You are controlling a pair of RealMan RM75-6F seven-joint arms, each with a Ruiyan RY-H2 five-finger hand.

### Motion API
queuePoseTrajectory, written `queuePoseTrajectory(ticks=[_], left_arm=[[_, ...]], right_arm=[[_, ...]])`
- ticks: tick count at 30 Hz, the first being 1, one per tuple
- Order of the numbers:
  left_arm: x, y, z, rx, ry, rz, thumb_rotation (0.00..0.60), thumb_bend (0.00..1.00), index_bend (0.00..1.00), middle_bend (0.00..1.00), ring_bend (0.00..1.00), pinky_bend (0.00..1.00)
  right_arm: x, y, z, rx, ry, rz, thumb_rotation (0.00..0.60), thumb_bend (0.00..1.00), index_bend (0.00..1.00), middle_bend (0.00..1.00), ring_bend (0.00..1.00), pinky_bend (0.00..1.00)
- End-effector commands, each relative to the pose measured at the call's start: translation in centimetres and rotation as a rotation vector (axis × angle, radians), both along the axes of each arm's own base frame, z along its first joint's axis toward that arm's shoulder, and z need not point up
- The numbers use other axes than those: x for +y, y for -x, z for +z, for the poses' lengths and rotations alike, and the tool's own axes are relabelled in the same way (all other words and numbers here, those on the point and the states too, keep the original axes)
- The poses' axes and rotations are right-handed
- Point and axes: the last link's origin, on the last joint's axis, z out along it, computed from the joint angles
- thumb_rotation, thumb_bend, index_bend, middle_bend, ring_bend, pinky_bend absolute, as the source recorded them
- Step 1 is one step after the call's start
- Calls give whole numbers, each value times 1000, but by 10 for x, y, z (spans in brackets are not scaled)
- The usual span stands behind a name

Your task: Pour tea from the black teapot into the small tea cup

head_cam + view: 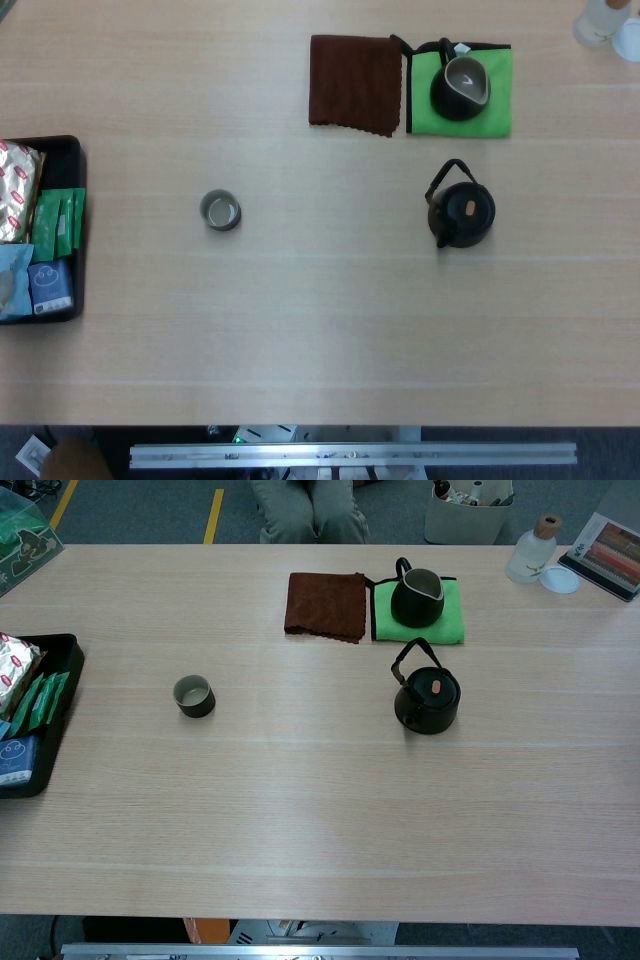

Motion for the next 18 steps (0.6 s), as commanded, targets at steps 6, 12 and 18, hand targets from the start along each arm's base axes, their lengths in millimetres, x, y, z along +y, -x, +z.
queuePoseTrajectory(ticks=[6, 12, 18], left_arm=[[0, 0, -2, 3, 2, 1, 600, 298, 276, 272, 222, 228], [-1, -1, 0, 3, -6, 3, 600, 298, 276, 272, 221, 228], [-1, 0, -1, 9, -6, 11, 600, 298, 276, 272, 222, 228]], right_arm=[[-4, -1, -3, 1, -11, 11, 600, 143, 375, 396, 342, 332], [-11, -5, -6, 4, -29, 32, 600, 143, 375, 397, 342, 332], [-26, -12, -12, 8, -66, 63, 600, 143, 375, 402, 342, 332]])
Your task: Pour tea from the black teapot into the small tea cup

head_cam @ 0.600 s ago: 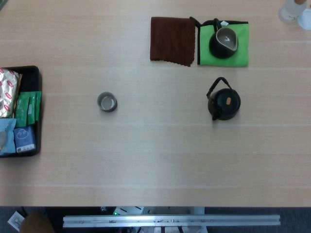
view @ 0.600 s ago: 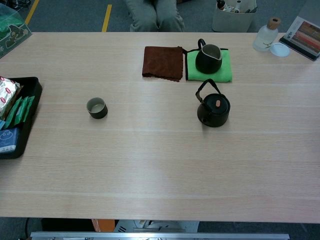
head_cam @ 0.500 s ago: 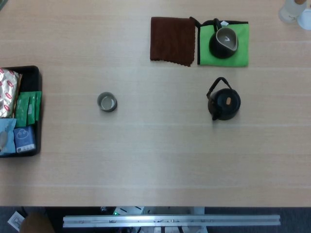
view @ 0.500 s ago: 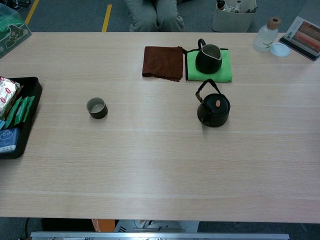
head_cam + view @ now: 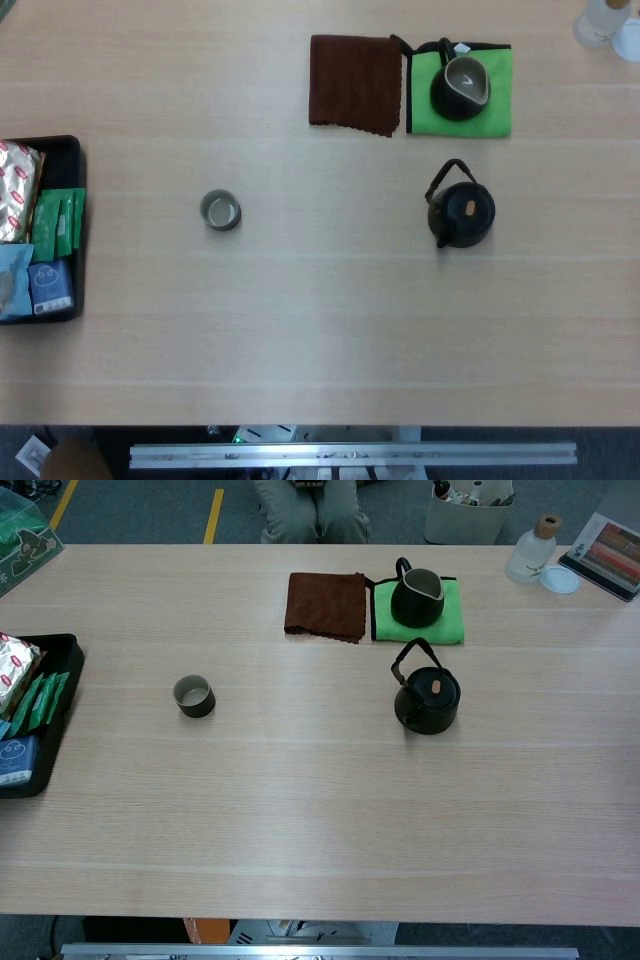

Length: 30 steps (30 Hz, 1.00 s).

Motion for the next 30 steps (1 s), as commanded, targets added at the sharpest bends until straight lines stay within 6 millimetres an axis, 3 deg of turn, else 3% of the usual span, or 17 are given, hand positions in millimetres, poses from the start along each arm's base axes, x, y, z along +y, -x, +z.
queuePoseTrajectory(ticks=[1, 8, 22, 30], left_arm=[[0, 0, -1, 1, 1, 3, 600, 298, 276, 272, 222, 228], [1, -1, -3, -4, 2, 4, 600, 298, 276, 271, 222, 228], [-2, -3, 0, -18, 2, 2, 600, 298, 276, 269, 222, 228], [-3, -1, 3, -26, 0, 7, 600, 298, 276, 267, 222, 228]], right_arm=[[-10, -6, -3, -1, -22, 23, 600, 143, 375, 402, 342, 332], [-38, -24, -18, -11, -96, 80, 600, 136, 375, 402, 342, 332], [-99, -85, -65, -7, -281, 203, 600, 40, 375, 402, 326, 328], [-122, -115, -100, -40, -380, 229, 600, 0, 369, 368, 199, 124]])
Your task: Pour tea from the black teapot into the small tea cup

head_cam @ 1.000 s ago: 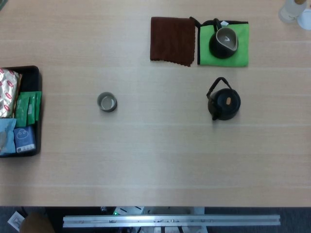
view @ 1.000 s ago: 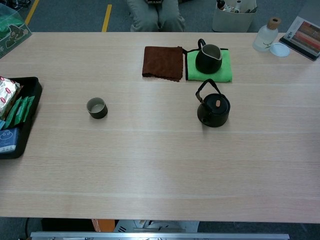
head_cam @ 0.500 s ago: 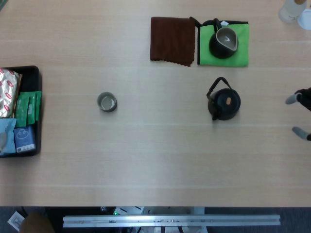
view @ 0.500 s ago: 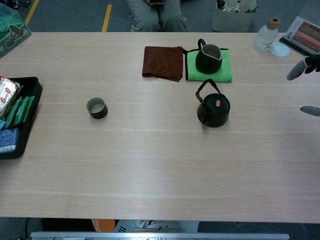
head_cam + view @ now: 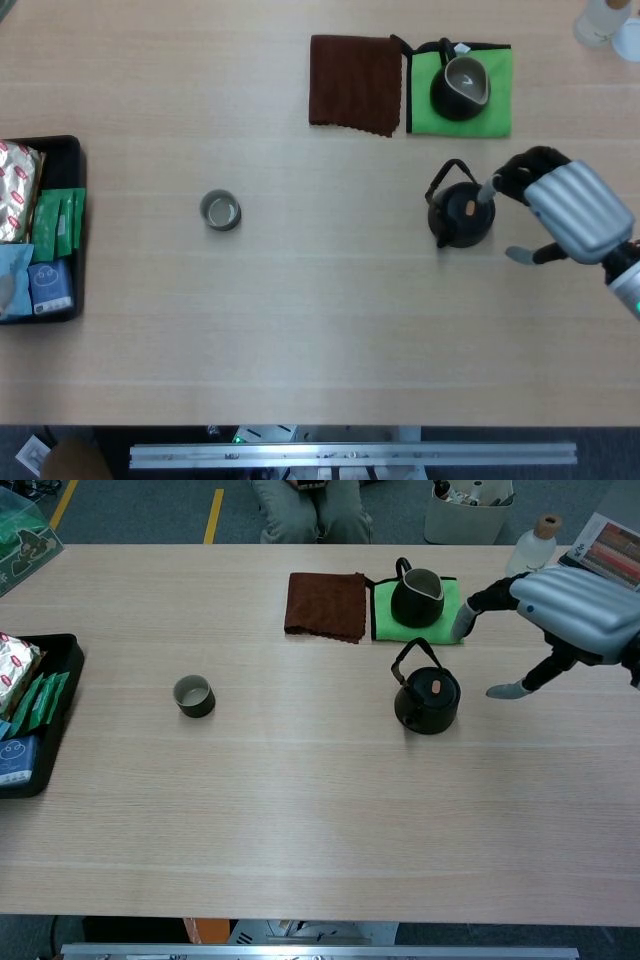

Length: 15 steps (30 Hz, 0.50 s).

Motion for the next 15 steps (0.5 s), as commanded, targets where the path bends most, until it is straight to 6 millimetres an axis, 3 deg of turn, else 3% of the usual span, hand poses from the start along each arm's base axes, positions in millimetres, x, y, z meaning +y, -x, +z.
queuePoseTrajectory(ticks=[1, 8, 15], left_arm=[[0, 1, 2, -3, -6, 2, 600, 298, 276, 266, 222, 228], [1, 3, 0, -6, 7, 10, 600, 298, 276, 264, 222, 228], [3, 5, -1, -9, 10, 12, 600, 297, 276, 263, 222, 228]], right_arm=[[-11, -12, -16, -2, -33, 11, 600, 0, 367, 367, 188, 100], [-33, -28, -43, 39, -66, 13, 600, 0, 366, 366, 159, 16], [-49, -32, -68, 84, -78, -12, 600, 0, 366, 366, 156, 13]])
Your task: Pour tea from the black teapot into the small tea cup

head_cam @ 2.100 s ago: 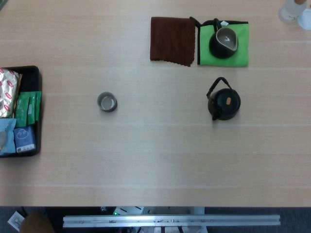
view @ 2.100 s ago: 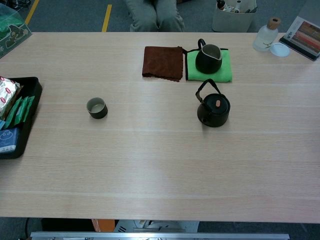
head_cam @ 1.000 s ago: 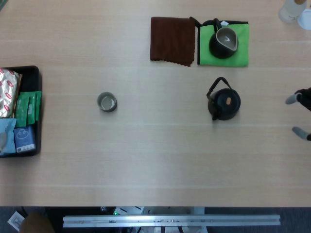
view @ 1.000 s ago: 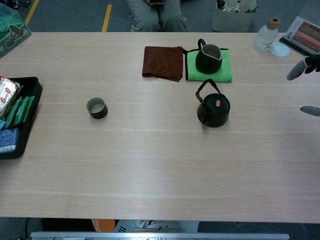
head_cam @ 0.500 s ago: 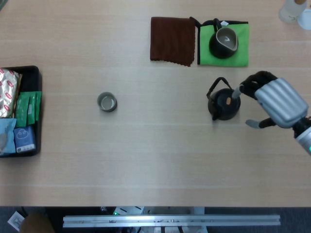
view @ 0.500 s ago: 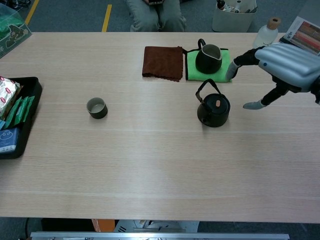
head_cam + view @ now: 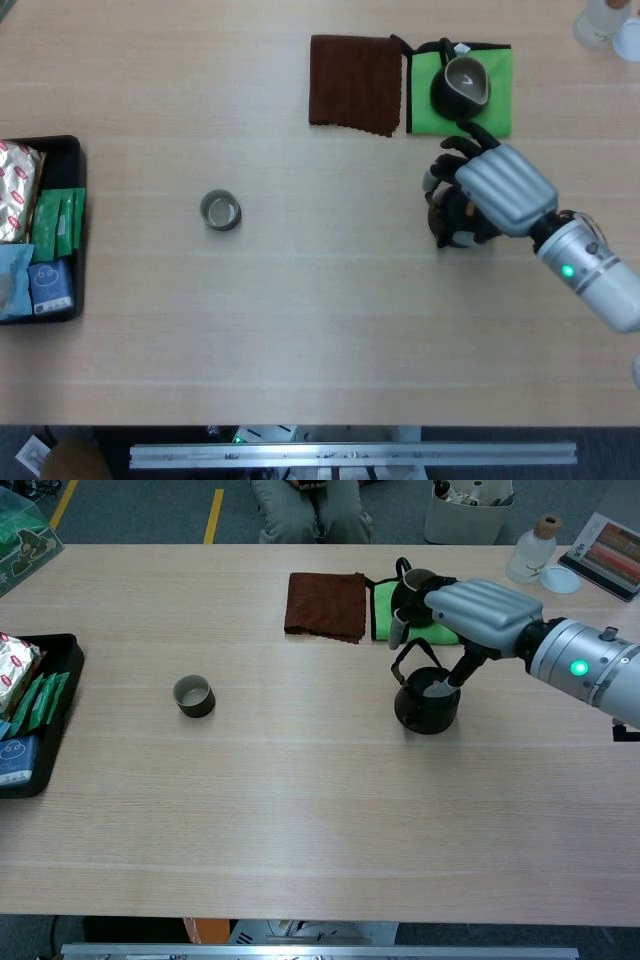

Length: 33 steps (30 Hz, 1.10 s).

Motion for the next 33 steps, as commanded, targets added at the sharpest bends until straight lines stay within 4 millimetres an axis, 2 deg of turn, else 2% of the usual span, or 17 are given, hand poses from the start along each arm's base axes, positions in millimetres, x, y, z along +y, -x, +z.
queuePoseTrajectory(ticks=[1, 8, 14, 24, 33], left_arm=[[0, 1, -1, -1, 3, 1, 600, 298, 275, 263, 222, 228], [1, 3, -1, -3, 5, 7, 600, 298, 272, 263, 222, 228], [1, 4, -1, -4, 4, 8, 600, 298, 272, 263, 222, 227], [0, 3, -2, -8, 12, -6, 600, 298, 272, 262, 222, 226], [1, 2, -2, -9, 13, -12, 600, 298, 272, 262, 222, 225]], right_arm=[[-8, -3, -14, 30, -7, -2, 600, 0, 366, 366, 155, 12], [-19, -4, -31, 67, -4, -19, 600, 0, 367, 366, 153, 12], [-22, -4, -36, 81, -13, -26, 600, 0, 367, 369, 153, 12], [-16, 11, -29, 108, -9, -69, 600, 0, 367, 408, 153, 12], [-12, 16, -16, 85, 1, -88, 600, 0, 367, 453, 157, 12]])
